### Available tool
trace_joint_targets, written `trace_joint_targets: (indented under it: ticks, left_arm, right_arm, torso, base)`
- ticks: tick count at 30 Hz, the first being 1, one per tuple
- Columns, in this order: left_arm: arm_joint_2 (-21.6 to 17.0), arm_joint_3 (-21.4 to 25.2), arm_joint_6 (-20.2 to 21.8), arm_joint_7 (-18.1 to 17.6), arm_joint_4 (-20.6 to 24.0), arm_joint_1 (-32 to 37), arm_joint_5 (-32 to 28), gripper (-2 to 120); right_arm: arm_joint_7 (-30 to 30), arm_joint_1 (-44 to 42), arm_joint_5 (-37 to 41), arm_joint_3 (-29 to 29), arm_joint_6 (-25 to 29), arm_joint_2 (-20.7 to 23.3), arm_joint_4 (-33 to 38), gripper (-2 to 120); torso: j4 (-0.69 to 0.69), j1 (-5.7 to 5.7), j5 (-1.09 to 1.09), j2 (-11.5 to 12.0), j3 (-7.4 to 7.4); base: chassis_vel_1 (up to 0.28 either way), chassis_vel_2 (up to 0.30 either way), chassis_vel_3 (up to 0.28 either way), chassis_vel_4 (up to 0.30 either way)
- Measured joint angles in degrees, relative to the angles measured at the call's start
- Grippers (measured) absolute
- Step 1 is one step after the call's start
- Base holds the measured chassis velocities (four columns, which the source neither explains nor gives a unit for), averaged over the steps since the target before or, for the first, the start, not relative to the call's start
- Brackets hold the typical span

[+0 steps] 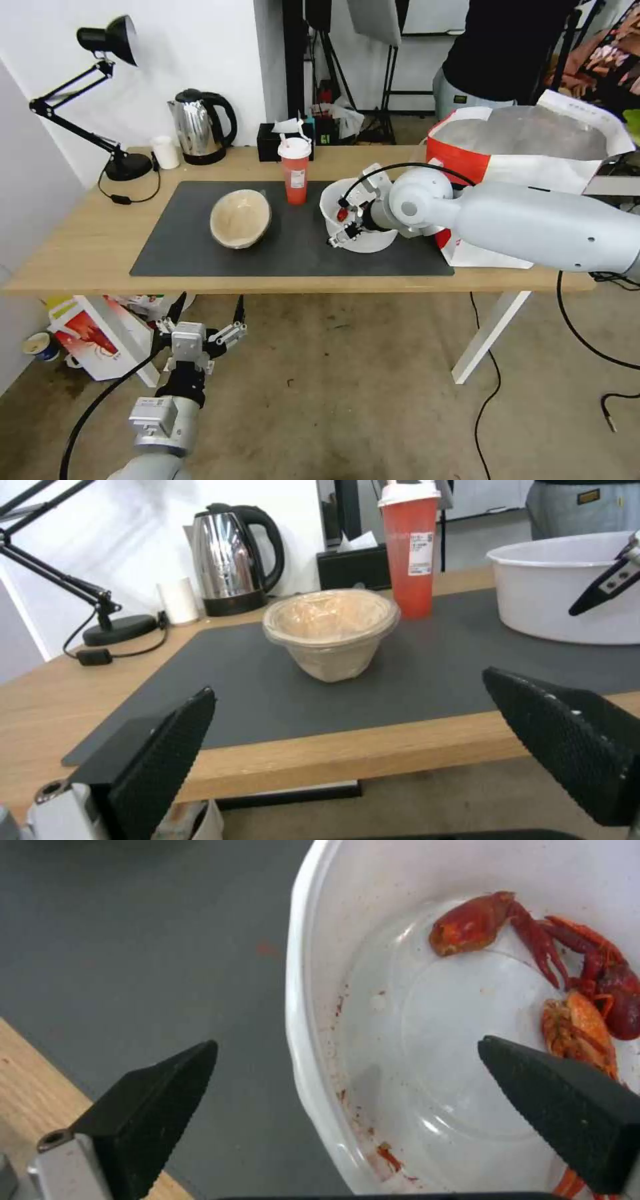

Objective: Pick up the trash from the table and place it into the takeout bag.

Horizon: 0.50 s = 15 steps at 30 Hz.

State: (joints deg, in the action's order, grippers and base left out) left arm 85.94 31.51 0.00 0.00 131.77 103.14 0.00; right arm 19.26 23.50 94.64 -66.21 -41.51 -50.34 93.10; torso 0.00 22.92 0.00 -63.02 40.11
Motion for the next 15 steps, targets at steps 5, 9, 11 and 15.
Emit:
trace_joint_targets:
  ticks: [5, 9, 11, 15]
  left_arm:
    - [0.0, 0.0, 0.0, 0.0, 0.0, 0.0, 0.0, 100]
    - [0.0, 0.0, 0.0, 0.0, 0.0, 0.0, 0.0, 100]
    - [0.0, 0.0, 0.0, 0.0, 0.0, 0.0, 0.0, 100]
    - [0.0, 0.0, 0.0, 0.0, 0.0, 0.0, 0.0, 100]
  right_arm:
    - [0.2, -0.7, -0.5, 0.1, 0.0, -0.4, -0.6, 100]
    - [0.2, -1.1, -0.9, 0.2, 0.0, -0.5, -1.1, 91]
    - [0.2, -1.1, -1.0, 0.2, 0.0, -0.6, -1.2, 84]
    - [0.3, -1.6, -1.3, 0.6, 0.0, -1.0, -2.1, 67]
  torso:
    - [0.00, 0.00, 0.00, 0.0, 0.00]
    - [0.00, 0.00, 0.00, 0.0, 0.00]
    - [0.00, 0.00, 0.00, 0.0, 0.00]
    - [0.00, 0.00, -0.01, 0.0, 0.00]
  base:
    - [0.000, 0.000, 0.000, 0.000]
    - [0.000, 0.000, 0.000, 0.000]
    - [0.000, 0.000, 0.000, 0.000]
    - [0.000, 0.000, 0.000, 0.000]
